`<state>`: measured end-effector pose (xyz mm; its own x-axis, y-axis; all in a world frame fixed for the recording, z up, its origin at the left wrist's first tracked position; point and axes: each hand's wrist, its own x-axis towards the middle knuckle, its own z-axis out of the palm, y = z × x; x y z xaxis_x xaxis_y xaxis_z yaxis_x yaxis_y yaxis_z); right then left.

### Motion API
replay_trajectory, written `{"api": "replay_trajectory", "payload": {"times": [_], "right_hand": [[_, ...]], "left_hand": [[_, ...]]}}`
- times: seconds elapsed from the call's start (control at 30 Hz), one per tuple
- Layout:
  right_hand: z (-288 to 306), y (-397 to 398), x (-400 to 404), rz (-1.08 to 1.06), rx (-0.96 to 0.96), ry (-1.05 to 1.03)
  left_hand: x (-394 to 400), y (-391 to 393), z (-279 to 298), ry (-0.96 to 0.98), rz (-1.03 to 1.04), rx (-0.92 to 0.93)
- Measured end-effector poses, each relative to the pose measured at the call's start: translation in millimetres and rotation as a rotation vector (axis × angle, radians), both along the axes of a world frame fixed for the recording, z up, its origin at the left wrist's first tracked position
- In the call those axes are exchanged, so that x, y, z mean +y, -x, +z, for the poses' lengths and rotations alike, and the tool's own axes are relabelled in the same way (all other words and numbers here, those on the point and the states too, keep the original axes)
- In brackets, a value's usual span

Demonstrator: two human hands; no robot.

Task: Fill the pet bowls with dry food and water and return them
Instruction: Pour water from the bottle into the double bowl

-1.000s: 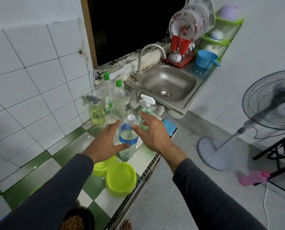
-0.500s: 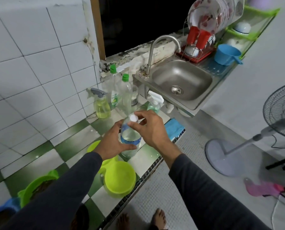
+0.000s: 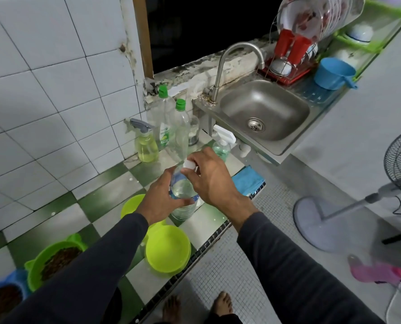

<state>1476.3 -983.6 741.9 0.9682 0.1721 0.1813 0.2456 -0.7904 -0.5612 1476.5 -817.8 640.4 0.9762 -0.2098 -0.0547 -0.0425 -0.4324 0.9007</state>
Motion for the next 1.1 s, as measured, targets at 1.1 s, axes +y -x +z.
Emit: {"api": "replay_trajectory", "payload": {"times": [1.1], "right_hand": [[9,-18,-16,0.321,-0.050,0.174]], "left_hand": [[7,0,-28,0.163,-0.017,0.112]]}}
